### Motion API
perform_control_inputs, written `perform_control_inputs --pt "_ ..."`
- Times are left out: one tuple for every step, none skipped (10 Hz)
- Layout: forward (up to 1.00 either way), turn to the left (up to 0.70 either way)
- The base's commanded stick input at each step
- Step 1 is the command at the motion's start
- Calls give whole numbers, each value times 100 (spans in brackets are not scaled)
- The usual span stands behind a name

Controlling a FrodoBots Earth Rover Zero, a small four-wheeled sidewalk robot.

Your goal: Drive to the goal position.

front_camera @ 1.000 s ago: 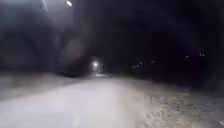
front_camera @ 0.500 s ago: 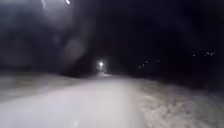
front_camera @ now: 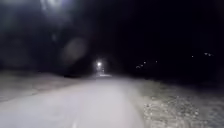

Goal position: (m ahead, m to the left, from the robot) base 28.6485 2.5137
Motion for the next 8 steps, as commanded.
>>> perform_control_inputs --pt "100 0" --pt "100 0" --pt "100 0" --pt "100 0" --pt "100 0" --pt "100 0" --pt "100 0" --pt "100 0"
